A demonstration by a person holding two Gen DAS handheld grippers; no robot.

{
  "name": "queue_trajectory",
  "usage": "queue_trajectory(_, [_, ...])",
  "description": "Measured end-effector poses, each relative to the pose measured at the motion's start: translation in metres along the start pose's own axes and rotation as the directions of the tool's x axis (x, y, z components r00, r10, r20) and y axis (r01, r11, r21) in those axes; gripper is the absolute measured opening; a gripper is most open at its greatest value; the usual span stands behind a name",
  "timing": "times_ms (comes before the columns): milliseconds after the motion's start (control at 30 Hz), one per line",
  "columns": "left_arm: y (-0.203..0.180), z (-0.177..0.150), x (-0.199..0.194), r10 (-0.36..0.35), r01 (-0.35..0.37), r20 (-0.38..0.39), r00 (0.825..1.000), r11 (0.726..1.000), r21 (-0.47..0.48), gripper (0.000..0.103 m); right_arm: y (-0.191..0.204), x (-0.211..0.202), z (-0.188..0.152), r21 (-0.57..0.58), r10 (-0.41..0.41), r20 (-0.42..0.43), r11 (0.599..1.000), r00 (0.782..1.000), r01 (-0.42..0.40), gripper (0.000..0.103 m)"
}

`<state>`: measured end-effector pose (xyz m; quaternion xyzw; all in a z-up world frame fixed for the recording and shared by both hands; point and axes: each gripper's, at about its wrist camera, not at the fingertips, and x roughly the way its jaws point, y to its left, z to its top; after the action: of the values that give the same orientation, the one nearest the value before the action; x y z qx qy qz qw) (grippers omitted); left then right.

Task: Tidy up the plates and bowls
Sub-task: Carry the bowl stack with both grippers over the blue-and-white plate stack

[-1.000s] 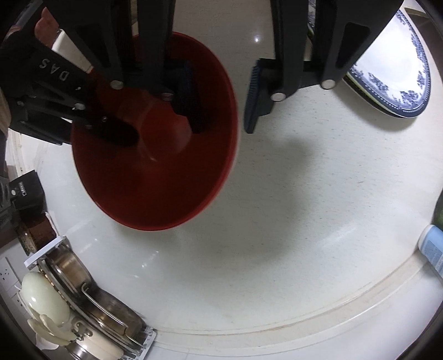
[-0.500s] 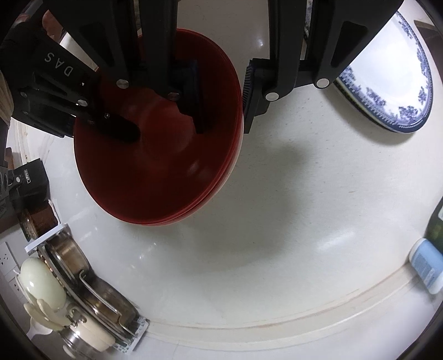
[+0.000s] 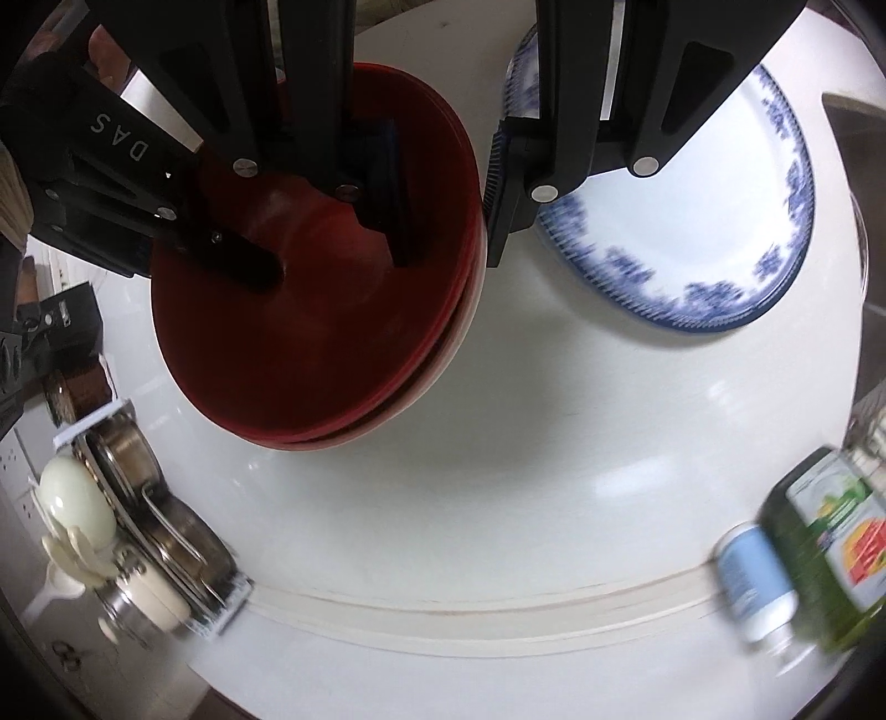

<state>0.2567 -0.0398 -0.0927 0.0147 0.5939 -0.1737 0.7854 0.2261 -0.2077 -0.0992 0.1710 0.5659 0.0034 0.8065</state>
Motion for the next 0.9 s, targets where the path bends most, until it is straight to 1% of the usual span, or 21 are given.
queue_trajectory(233, [0.042,-0.024,-0.029,0.017,-0.015,0.032,0.999,0.997,-0.071,0.024,0.045,-0.002,-0.007,-0.073,0.031,-0.003,0.997,1.0,-0.031,0.03])
queue_trajectory(400, [0.076,-0.033,-0.045,0.042,-0.036,0.048,0.998,0.992,-0.119,0.024,0.075,-0.004,-0.016,-0.126,0.053,-0.008,0.991,0.999,-0.053,0.03])
queue_trajectory(533, [0.102,-0.039,-0.053,0.063,-0.054,0.054,0.997,0.986,-0.158,0.024,0.103,0.003,-0.023,-0.161,0.08,-0.032,0.983,0.996,-0.084,0.03])
queue_trajectory(667, [0.127,-0.054,-0.059,0.08,-0.069,0.049,0.996,0.978,-0.198,0.024,0.129,0.012,-0.031,-0.192,0.097,-0.062,0.975,0.993,-0.107,0.03])
queue_trajectory(900, [0.155,-0.076,-0.064,0.094,-0.083,0.032,0.995,0.966,-0.245,0.024,0.165,0.026,-0.045,-0.232,0.114,-0.112,0.963,0.987,-0.138,0.03])
